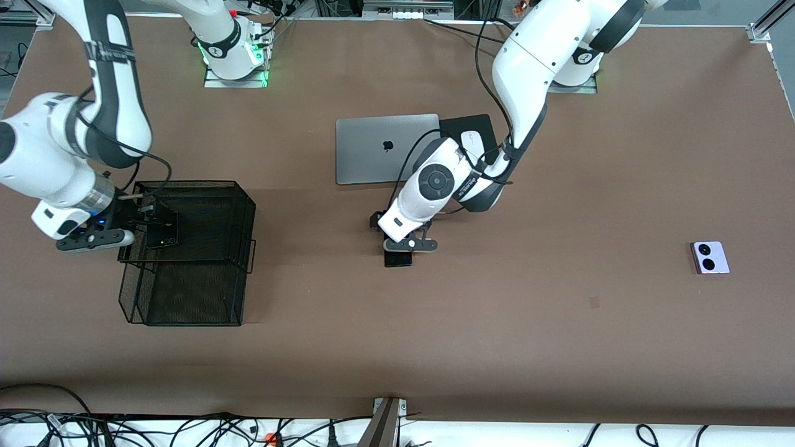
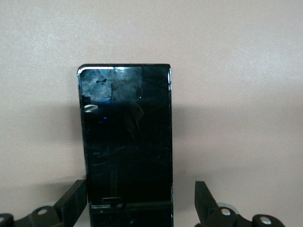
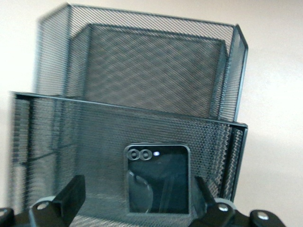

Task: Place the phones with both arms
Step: 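Release the flip phone in the basket while the left gripper releases the tall phone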

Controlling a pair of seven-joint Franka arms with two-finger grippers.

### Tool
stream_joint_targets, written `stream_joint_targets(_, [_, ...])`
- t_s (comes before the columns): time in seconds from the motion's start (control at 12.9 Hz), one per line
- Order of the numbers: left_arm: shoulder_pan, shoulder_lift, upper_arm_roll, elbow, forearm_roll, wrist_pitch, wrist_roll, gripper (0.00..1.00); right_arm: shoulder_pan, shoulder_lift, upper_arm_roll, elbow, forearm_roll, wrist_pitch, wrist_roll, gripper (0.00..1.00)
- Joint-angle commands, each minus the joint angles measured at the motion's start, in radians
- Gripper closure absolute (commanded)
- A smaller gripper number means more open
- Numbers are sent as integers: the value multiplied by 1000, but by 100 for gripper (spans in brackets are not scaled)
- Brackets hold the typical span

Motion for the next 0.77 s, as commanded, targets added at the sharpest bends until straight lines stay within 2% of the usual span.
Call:
stream_joint_targets(0.0, [11,-79,35,-3,22,-110,-9,0,3,5,0,133,-50,-144,98,0])
stream_joint_targets(0.15, [11,-165,103,7,22,-264,-8,0,24,8,4,186,-60,-201,158,0])
stream_joint_targets(0.39, [16,-265,218,8,23,-449,0,0,65,9,4,203,-77,-209,227,0])
stream_joint_targets(0.7, [86,-338,339,10,23,-631,61,0,157,57,24,226,-64,-193,351,0])
